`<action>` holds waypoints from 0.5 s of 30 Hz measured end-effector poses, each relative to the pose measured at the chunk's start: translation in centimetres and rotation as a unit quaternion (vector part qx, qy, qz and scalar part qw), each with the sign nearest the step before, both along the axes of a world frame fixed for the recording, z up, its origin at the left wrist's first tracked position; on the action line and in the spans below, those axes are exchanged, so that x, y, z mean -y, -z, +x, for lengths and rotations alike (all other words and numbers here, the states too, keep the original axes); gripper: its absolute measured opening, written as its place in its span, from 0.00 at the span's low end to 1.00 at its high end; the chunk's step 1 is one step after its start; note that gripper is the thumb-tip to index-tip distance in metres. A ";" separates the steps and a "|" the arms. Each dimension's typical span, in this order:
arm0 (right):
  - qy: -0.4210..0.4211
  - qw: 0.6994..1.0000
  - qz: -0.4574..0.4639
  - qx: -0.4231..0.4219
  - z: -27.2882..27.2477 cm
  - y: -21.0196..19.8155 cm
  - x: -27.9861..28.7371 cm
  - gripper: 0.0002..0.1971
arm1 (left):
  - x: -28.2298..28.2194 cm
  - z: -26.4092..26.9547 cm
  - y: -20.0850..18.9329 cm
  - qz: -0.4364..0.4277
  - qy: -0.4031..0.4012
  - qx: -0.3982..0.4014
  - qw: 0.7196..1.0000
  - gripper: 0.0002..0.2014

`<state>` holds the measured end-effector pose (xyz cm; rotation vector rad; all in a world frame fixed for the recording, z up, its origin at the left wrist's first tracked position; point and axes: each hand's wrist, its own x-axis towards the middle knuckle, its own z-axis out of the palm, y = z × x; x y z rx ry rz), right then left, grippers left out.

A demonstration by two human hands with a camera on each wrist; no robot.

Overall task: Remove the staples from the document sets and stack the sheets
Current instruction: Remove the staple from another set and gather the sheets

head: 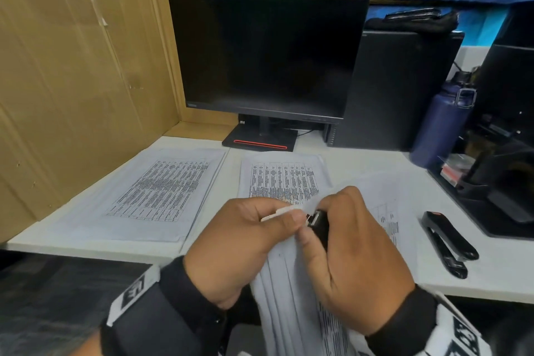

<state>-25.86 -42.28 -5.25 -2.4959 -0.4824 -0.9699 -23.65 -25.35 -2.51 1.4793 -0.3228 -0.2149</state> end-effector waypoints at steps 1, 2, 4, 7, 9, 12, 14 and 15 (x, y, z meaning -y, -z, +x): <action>0.001 1.000 0.005 -0.002 0.1 0.2 0.0 0.14 | 0.3 -0.1 0.3 0.000 -0.017 0.004 1.000 0.06; 0.003 1.000 0.008 0.000 0.1 0.4 0.1 0.14 | 0.4 -0.2 0.5 -0.004 -0.028 0.005 1.000 0.06; -0.001 1.000 0.009 0.008 0.4 0.5 0.4 0.14 | 0.6 -0.2 0.8 -0.013 -0.039 0.002 0.999 0.08; -0.020 1.000 0.016 0.018 0.3 0.4 0.6 0.15 | 0.9 -0.3 1.0 -0.048 -0.039 -0.002 0.998 0.05; -0.037 0.999 0.035 0.009 0.2 0.4 0.6 0.16 | 1.0 -0.3 1.1 -0.069 -0.032 -0.012 0.997 0.05; -0.066 0.995 0.076 -0.010 0.2 0.7 0.6 0.16 | 1.0 -0.1 1.4 -0.080 -0.017 -0.032 0.996 0.01; -0.081 0.991 0.101 -0.022 0.3 1.0 0.6 0.17 | 0.9 0.1 1.6 -0.083 -0.014 -0.040 0.996 0.04; -0.086 0.989 0.113 -0.030 0.4 1.1 0.7 0.17 | 0.8 0.2 1.8 -0.084 -0.014 -0.041 0.996 0.06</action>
